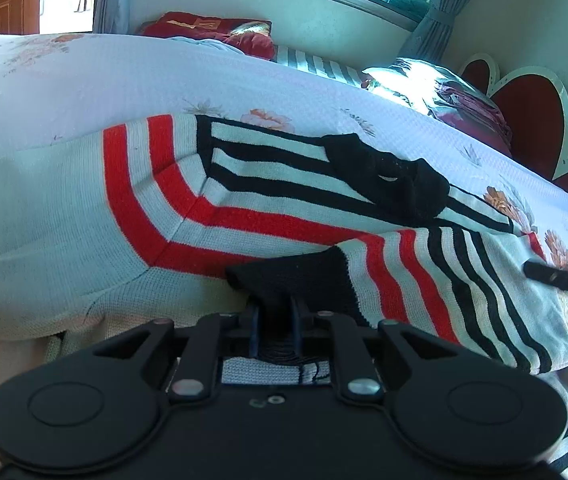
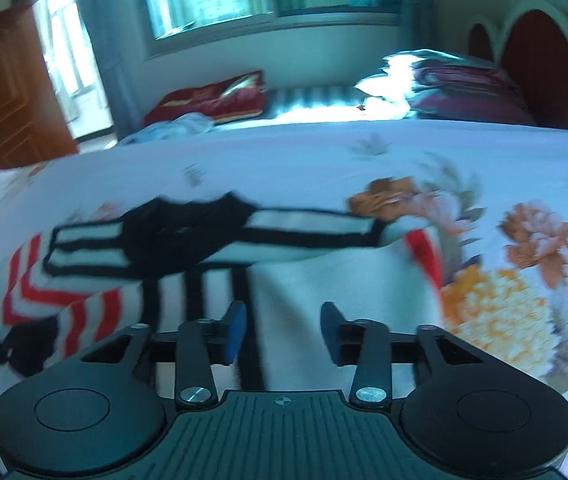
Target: Fold small clothes
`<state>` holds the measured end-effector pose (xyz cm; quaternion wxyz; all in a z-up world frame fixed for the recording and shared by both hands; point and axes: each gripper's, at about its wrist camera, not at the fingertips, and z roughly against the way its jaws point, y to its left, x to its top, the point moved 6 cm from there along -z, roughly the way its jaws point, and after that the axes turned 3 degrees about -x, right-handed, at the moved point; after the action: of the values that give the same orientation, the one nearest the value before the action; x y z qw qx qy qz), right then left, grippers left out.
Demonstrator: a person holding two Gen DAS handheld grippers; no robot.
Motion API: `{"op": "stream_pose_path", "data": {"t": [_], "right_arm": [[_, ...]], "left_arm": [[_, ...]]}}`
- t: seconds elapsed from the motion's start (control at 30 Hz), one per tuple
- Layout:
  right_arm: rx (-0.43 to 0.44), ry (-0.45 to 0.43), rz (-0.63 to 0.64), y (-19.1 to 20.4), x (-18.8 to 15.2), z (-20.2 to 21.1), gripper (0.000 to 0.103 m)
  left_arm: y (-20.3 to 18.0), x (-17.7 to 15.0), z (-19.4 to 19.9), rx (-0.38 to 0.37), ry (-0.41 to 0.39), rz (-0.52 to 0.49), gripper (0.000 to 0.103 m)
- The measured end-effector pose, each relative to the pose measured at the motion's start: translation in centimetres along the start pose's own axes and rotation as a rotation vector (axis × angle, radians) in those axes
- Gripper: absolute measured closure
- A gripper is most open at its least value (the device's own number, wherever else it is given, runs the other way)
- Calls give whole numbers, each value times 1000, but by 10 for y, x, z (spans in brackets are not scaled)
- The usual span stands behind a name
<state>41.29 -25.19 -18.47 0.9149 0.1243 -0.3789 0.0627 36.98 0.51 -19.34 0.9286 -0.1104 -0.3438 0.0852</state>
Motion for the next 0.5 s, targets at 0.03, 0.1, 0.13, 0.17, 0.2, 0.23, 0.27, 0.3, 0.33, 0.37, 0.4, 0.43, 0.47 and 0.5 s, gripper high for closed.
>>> {"op": "stream_pose_path", "data": {"t": [0.03, 0.1, 0.13, 0.17, 0.2, 0.23, 0.27, 0.3, 0.33, 0.37, 0.4, 0.43, 0.47, 0.5], "right_arm": [[2, 4, 19, 9, -4, -1, 59], [18, 21, 50, 25, -15, -6, 59], [17, 30, 61, 31, -19, -9, 59], [-1, 46, 82, 34, -25, -14, 59], [-25, 58, 108, 36, -31, -19, 59], [-30, 43, 123, 37, -34, -19, 57], [-40, 36, 126, 36, -36, -18, 53], [-49, 43, 122, 36, -37, -19, 35], [-59, 62, 115, 34, -37, -22, 0], [-60, 107, 109, 33, -39, -27, 0], [-60, 116, 108, 33, -41, -29, 0], [-61, 108, 111, 34, -41, -30, 0], [-69, 112, 111, 35, -41, -29, 0], [-74, 114, 106, 35, -41, -30, 0]], "left_arm": [[0, 0, 1, 3, 0, -2, 86], [0, 1, 3, 7, -5, -6, 86], [0, 1, 4, 8, -7, -6, 86], [0, 1, 6, 9, -10, -10, 86], [0, 2, 7, 11, -10, -14, 86], [1, 2, 8, 11, -7, -16, 86], [2, 1, 8, 11, -4, -14, 83], [3, 1, 8, 17, -2, -11, 82], [3, 0, 8, 18, 2, -10, 82], [3, 0, 8, 18, 3, -12, 82], [2, -1, 8, 21, 2, -18, 82], [1, -1, 8, 24, 2, -25, 83], [0, -1, 8, 25, 3, -29, 83], [0, -1, 7, 25, 4, -28, 83]]}}
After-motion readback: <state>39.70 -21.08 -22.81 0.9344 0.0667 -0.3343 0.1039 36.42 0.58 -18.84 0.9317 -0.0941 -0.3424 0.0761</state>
